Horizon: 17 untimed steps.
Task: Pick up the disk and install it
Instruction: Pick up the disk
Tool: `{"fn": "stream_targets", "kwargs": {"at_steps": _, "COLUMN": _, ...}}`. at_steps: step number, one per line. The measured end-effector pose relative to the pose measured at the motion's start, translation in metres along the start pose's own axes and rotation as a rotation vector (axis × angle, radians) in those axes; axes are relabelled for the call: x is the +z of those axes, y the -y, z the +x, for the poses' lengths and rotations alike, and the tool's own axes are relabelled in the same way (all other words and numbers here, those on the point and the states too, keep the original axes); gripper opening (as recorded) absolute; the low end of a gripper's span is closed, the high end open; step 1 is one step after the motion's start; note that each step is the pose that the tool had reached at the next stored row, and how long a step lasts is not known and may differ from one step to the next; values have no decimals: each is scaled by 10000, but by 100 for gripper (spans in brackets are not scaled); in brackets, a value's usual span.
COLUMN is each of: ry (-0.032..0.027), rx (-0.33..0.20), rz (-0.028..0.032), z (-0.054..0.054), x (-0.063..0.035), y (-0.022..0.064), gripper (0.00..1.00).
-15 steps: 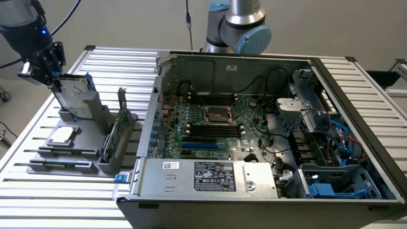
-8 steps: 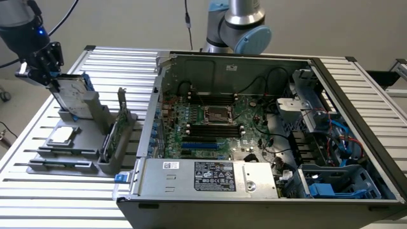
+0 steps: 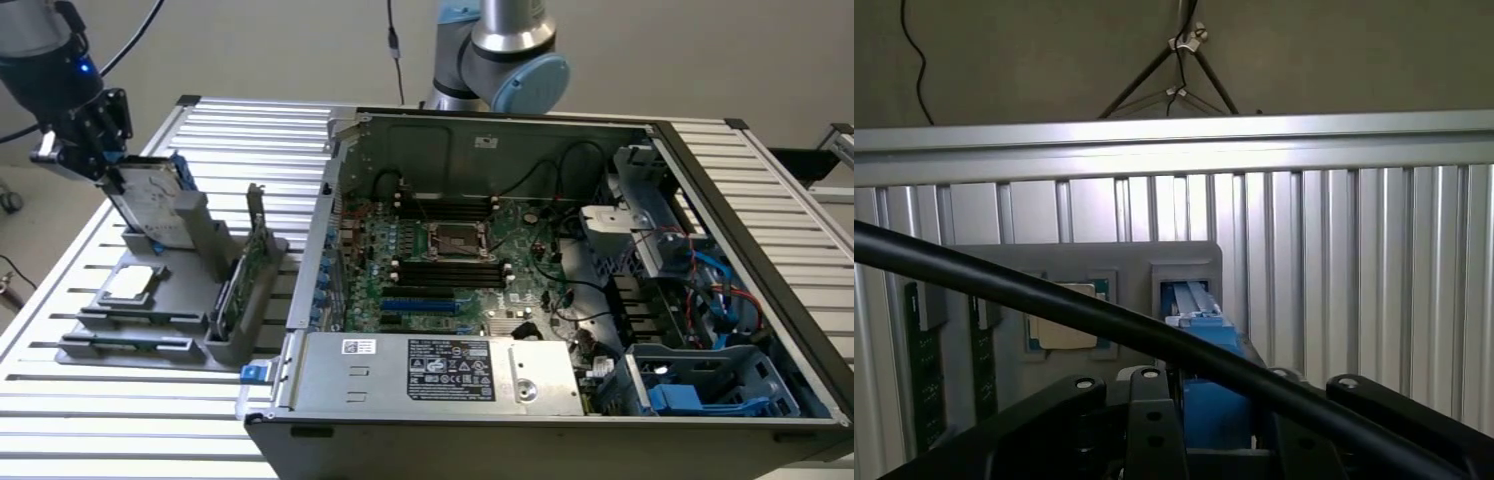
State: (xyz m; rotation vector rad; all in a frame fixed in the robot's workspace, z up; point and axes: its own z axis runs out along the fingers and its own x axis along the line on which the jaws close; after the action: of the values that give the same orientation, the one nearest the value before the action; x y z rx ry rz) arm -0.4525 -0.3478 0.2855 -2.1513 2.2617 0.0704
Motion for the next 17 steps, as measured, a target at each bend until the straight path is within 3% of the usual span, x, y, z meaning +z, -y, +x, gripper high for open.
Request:
{"fn": "stream_targets", "kwargs": {"at_steps": 8, "ry": -4, "rx": 0, "rz": 7, "z": 42, "x": -3, "y": 3, "gripper": 33}}
{"fn": "stream_targets", "kwargs": {"at_steps": 17, "ry": 1, "rx": -5, "rz": 113, "z": 53, "x": -3, "y": 17, "gripper": 33}}
